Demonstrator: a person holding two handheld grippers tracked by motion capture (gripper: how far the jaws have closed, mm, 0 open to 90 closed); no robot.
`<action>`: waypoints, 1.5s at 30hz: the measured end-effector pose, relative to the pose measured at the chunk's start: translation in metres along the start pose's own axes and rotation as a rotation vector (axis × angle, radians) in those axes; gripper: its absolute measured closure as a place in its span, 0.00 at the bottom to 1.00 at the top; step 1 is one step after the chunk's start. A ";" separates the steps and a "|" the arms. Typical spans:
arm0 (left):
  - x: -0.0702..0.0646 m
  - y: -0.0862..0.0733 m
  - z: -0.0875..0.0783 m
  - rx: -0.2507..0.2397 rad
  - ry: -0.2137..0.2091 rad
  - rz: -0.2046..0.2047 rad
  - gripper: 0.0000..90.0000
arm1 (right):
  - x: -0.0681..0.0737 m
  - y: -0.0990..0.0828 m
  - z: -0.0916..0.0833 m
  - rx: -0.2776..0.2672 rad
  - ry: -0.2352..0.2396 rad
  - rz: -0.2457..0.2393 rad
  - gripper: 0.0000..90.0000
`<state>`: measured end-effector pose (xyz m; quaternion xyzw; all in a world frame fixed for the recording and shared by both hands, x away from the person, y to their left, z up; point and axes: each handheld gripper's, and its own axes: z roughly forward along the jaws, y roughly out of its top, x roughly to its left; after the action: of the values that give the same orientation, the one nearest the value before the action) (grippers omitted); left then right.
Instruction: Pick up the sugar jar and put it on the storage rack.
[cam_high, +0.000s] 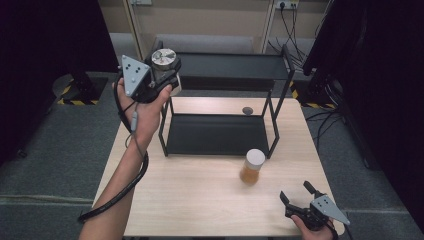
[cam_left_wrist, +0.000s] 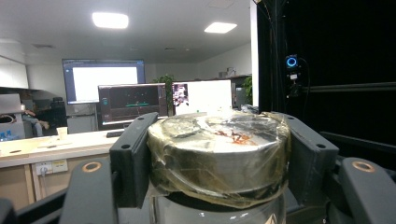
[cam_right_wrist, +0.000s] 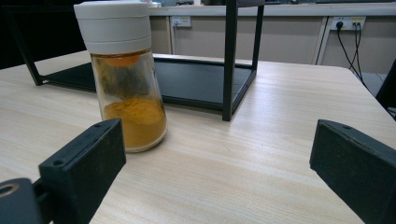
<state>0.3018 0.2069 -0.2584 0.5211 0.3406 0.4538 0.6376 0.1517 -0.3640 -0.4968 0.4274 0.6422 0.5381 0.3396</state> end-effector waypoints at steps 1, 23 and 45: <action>0.000 0.001 0.002 0.002 0.001 0.001 0.38 | 0.000 0.000 0.000 -0.001 0.001 -0.001 0.04; 0.008 0.018 0.044 0.041 0.027 0.023 0.38 | -0.001 0.000 0.000 -0.001 0.005 -0.001 0.04; 0.021 0.006 0.095 0.104 0.052 0.009 0.38 | -0.002 0.000 0.000 0.001 0.012 -0.002 0.04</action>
<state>0.3944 0.1924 -0.2304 0.5431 0.3777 0.4516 0.5987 0.1525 -0.3657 -0.4968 0.4235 0.6449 0.5402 0.3360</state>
